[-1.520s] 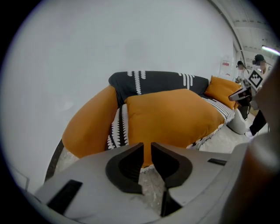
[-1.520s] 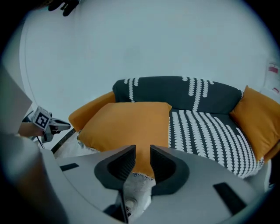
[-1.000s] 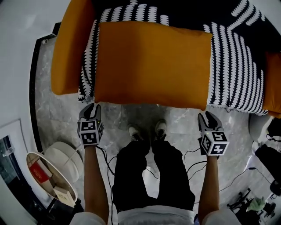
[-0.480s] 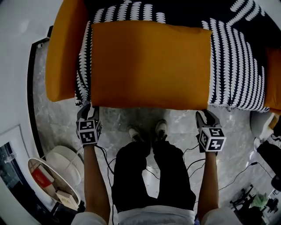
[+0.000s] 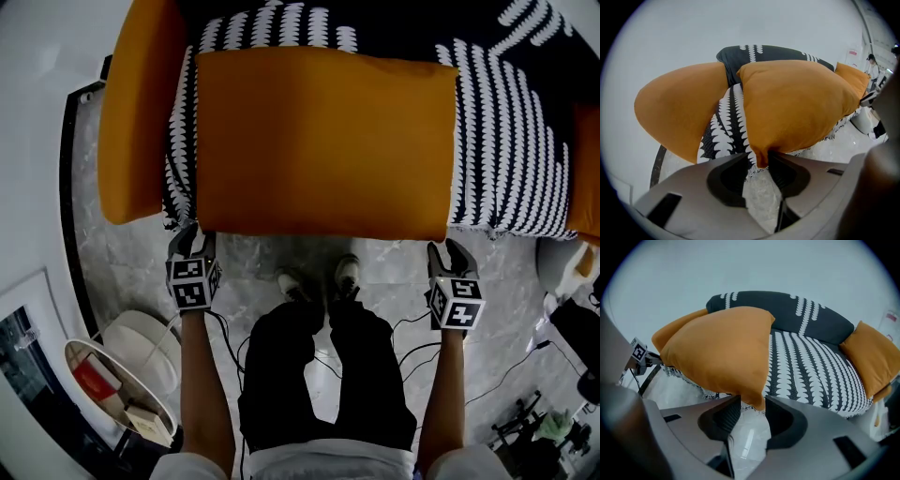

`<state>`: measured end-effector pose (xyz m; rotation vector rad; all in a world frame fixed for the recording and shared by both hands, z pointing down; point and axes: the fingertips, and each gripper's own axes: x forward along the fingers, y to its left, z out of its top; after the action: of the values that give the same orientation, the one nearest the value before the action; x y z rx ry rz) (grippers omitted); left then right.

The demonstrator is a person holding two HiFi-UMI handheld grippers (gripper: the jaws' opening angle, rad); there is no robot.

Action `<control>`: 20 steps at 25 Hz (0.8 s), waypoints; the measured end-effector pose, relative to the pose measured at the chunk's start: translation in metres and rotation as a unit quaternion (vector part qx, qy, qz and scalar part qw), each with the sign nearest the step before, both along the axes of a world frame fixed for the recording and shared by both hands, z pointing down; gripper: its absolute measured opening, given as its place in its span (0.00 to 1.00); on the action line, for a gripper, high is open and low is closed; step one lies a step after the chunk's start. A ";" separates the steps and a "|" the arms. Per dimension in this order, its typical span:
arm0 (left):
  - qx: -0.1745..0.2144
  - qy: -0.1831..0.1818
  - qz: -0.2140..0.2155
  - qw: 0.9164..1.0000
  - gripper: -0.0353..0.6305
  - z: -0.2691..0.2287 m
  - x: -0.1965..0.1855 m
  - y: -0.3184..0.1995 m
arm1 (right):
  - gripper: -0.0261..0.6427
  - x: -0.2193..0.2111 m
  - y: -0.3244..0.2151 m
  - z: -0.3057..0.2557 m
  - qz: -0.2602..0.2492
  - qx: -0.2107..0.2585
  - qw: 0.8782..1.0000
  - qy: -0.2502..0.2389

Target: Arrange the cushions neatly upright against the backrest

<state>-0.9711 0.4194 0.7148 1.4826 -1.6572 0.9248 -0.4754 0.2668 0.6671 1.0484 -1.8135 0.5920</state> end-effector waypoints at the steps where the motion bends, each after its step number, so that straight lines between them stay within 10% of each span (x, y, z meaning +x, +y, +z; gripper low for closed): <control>1: -0.002 -0.001 0.001 1.000 0.29 0.001 0.000 -0.001 | 0.26 0.003 -0.002 0.004 0.003 -0.004 1.000 0.001; 9: 0.001 -0.001 0.000 1.000 0.23 -0.002 0.005 -0.002 | 0.25 0.001 -0.010 0.011 0.022 -0.037 0.999 -0.030; 20: -0.022 -0.006 -0.013 1.000 0.16 -0.039 0.008 -0.008 | 0.10 -0.010 -0.018 -0.032 -0.062 -0.033 0.996 0.056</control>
<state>-0.9635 0.4110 0.6753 1.4261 -1.6502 0.9510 -0.4859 0.2484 0.6348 0.8998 -1.7354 0.5062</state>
